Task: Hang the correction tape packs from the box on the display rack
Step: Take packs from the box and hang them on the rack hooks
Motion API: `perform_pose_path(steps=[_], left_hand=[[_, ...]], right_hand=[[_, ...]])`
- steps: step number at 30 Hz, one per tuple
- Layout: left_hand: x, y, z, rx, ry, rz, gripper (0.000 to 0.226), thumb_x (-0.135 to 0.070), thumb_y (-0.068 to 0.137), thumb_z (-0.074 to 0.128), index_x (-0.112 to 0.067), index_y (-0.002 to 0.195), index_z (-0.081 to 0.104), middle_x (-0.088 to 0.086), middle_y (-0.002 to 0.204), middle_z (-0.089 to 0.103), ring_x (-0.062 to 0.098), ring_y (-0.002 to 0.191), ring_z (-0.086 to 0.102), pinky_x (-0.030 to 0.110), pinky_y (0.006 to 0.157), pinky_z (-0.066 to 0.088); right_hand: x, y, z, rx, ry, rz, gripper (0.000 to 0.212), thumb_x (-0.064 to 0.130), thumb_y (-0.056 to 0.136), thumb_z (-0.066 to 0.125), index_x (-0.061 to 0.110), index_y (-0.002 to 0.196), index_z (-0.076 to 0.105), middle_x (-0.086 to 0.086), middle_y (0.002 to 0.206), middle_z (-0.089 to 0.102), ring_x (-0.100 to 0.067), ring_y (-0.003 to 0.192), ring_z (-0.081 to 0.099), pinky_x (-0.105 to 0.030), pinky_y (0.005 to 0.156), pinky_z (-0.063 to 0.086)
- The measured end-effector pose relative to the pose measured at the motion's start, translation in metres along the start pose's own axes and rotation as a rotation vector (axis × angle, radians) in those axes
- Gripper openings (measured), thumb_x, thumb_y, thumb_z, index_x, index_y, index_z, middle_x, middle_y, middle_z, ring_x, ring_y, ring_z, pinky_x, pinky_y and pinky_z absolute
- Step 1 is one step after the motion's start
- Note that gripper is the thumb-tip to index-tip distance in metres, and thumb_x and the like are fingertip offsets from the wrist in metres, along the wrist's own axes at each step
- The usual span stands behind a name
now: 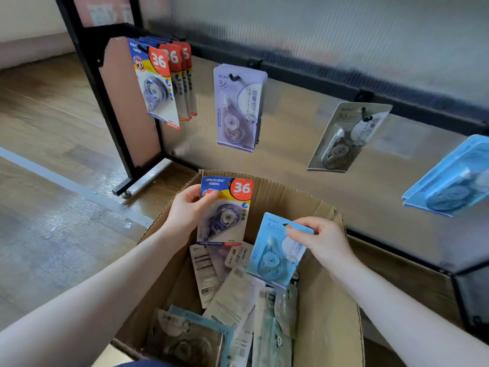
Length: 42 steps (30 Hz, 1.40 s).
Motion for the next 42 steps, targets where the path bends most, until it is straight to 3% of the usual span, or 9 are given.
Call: perform_pose_path(steps=[6,12,16,22,25,29,36,40,42], left_hand=[[-0.039,-0.008,0.043,0.082,-0.038,0.062,0.021,-0.02,0.087,0.065,-0.012,0.107,0.067,0.006,0.101,0.073,0.021,0.092,0.071,0.035,0.079,0.058],[-0.085,-0.026,0.092,0.14,-0.074,0.159,0.023,-0.02,0.084,0.065,-0.01,0.104,0.068,0.007,0.097,0.074,0.022,0.089,0.071,0.032,0.074,0.059],[-0.104,-0.039,0.121,0.169,-0.091,0.206,0.032,-0.025,0.079,0.064,-0.008,0.106,0.067,0.008,0.096,0.074,0.022,0.088,0.071,0.028,0.069,0.058],[-0.115,-0.052,0.152,0.178,-0.074,0.214,0.035,-0.026,0.078,0.064,-0.009,0.108,0.067,0.012,0.105,0.071,0.027,0.097,0.069,0.038,0.082,0.057],[-0.118,-0.058,0.166,0.201,-0.073,0.216,0.034,-0.026,0.079,0.063,-0.009,0.108,0.066,0.011,0.104,0.072,0.025,0.095,0.07,0.031,0.074,0.059],[-0.12,-0.064,0.178,0.221,-0.059,0.211,0.032,-0.025,0.079,0.062,-0.01,0.107,0.066,0.007,0.099,0.074,0.024,0.094,0.07,0.031,0.074,0.059],[-0.117,-0.068,0.195,0.219,-0.032,0.203,0.035,-0.026,0.078,0.062,-0.009,0.108,0.064,0.009,0.1,0.073,0.026,0.095,0.07,0.034,0.076,0.058],[-0.113,-0.069,0.204,0.235,-0.007,0.202,0.036,-0.027,0.077,0.062,-0.008,0.108,0.064,0.009,0.099,0.073,0.025,0.093,0.07,0.031,0.073,0.059],[-0.111,-0.069,0.206,0.242,0.006,0.199,0.038,-0.028,0.077,0.062,-0.008,0.109,0.063,0.008,0.099,0.073,0.025,0.093,0.07,0.032,0.074,0.059]], right_hand=[[0.028,-0.014,-0.053,-0.166,0.159,-0.058,0.002,0.014,0.082,0.072,0.013,0.082,0.069,0.0,0.076,0.071,0.0,0.06,0.064,-0.014,0.052,0.047],[0.042,-0.033,-0.118,-0.316,0.282,-0.149,0.008,0.014,0.086,0.067,0.017,0.078,0.066,0.008,0.066,0.067,-0.007,0.065,0.061,-0.013,0.054,0.044],[0.041,-0.046,-0.162,-0.442,0.369,-0.14,0.014,0.018,0.086,0.067,0.012,0.098,0.064,-0.002,0.089,0.068,-0.009,0.076,0.062,-0.016,0.056,0.045],[0.041,-0.056,-0.216,-0.487,0.277,-0.229,0.006,0.019,0.09,0.06,0.014,0.089,0.064,0.0,0.085,0.069,-0.009,0.074,0.062,-0.021,0.059,0.043],[0.046,-0.056,-0.233,-0.479,0.194,-0.312,0.005,0.016,0.091,0.06,0.014,0.089,0.063,0.003,0.082,0.067,0.001,0.066,0.061,-0.01,0.053,0.042],[0.053,-0.05,-0.249,-0.513,0.088,-0.396,0.01,0.013,0.09,0.061,0.016,0.081,0.061,0.005,0.08,0.064,0.009,0.063,0.057,-0.01,0.051,0.039],[0.049,-0.031,-0.254,-0.413,-0.096,-0.417,0.009,0.015,0.096,0.051,0.017,0.092,0.058,0.005,0.083,0.061,-0.01,0.065,0.05,-0.018,0.053,0.034],[0.042,-0.024,-0.258,-0.464,-0.098,-0.422,0.011,0.014,0.096,0.052,0.02,0.091,0.059,0.013,0.085,0.061,-0.003,0.077,0.054,-0.013,0.057,0.037],[0.039,-0.019,-0.262,-0.494,-0.106,-0.409,0.01,0.014,0.095,0.054,0.02,0.092,0.062,0.008,0.088,0.063,-0.008,0.083,0.058,-0.024,0.066,0.045]])
Point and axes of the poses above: each hand's wrist, its own y-axis towards the middle knuckle, its own z-axis out of the palm, x = y × z, the point moved 2 cm from there along y, towards the middle knuckle
